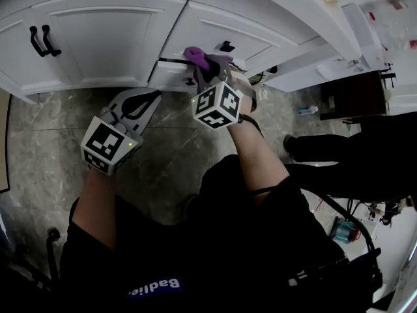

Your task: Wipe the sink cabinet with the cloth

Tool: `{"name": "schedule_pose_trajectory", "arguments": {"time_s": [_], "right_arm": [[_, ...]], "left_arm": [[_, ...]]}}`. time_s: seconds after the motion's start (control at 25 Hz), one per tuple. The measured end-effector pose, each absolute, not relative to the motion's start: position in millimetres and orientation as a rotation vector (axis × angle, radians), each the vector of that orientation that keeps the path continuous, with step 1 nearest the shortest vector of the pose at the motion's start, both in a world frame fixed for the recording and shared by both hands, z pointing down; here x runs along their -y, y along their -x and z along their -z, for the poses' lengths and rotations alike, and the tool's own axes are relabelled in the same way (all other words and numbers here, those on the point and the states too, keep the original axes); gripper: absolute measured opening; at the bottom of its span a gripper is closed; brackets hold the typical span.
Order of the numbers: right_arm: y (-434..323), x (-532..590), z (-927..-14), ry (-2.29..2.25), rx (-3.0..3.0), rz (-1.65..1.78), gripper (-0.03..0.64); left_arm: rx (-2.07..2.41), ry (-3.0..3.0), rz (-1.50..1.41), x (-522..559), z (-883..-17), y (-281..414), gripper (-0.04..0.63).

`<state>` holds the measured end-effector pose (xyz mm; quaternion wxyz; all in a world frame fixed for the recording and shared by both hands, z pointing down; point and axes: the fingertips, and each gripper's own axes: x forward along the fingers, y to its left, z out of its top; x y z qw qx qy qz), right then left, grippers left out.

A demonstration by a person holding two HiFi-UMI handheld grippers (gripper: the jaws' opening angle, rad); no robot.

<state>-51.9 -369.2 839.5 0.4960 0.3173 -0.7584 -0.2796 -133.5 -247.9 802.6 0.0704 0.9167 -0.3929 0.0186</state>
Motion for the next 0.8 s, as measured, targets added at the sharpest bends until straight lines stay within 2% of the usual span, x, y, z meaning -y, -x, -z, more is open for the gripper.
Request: {"name": "schedule_pose_trajectory", "arguments": {"time_s": [0.2, 0.6, 0.8], "right_arm": [[35.9, 353.6, -850.2, -0.745, 1.838, 0.652, 0.074], [11.4, 359.0, -671.8, -1.05, 1.89, 0.972, 0.074], [-5.5, 381.6, -680.8, -1.092, 1.847, 0.955, 0.075]], "left_arm": [[1.159, -2.745, -0.072, 249.8, -809.6, 131.1, -0.011], [1.113, -2.768, -0.092, 256.9, -814.4, 119.7, -0.011], [1.096, -2.775, -0.098, 256.9, -815.0, 112.9, -0.011]]}}
